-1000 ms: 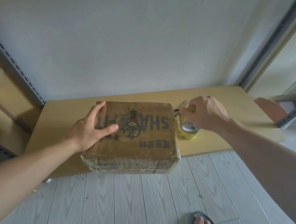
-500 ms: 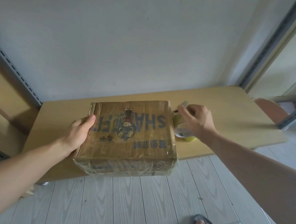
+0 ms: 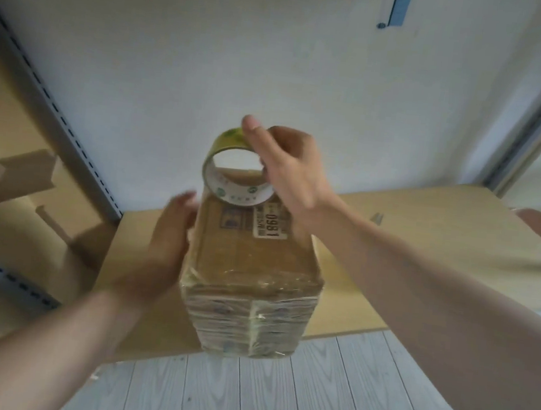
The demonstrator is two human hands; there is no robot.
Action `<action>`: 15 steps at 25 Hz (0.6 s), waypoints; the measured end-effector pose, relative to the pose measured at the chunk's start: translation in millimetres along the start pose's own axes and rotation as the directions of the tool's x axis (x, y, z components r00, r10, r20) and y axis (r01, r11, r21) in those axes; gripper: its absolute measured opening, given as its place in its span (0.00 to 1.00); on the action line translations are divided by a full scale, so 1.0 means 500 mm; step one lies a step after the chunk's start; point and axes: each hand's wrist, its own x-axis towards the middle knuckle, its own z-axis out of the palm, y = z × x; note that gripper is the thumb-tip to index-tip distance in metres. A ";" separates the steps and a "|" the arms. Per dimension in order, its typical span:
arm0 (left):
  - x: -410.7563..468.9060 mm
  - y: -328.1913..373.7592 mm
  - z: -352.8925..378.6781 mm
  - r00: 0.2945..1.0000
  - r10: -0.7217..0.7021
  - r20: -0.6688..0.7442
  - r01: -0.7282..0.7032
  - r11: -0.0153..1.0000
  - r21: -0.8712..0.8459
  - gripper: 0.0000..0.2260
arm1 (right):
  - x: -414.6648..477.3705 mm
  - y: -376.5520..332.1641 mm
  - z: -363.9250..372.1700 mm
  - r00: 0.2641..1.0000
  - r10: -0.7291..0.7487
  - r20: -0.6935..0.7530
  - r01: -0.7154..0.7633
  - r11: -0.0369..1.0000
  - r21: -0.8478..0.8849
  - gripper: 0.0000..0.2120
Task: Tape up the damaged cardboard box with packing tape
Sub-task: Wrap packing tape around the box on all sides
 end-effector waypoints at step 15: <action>0.026 0.095 0.001 0.964 0.097 0.249 -0.215 0.838 0.502 0.47 | 0.095 -0.064 -0.046 0.959 -0.112 0.260 0.240 0.810 -0.536 0.37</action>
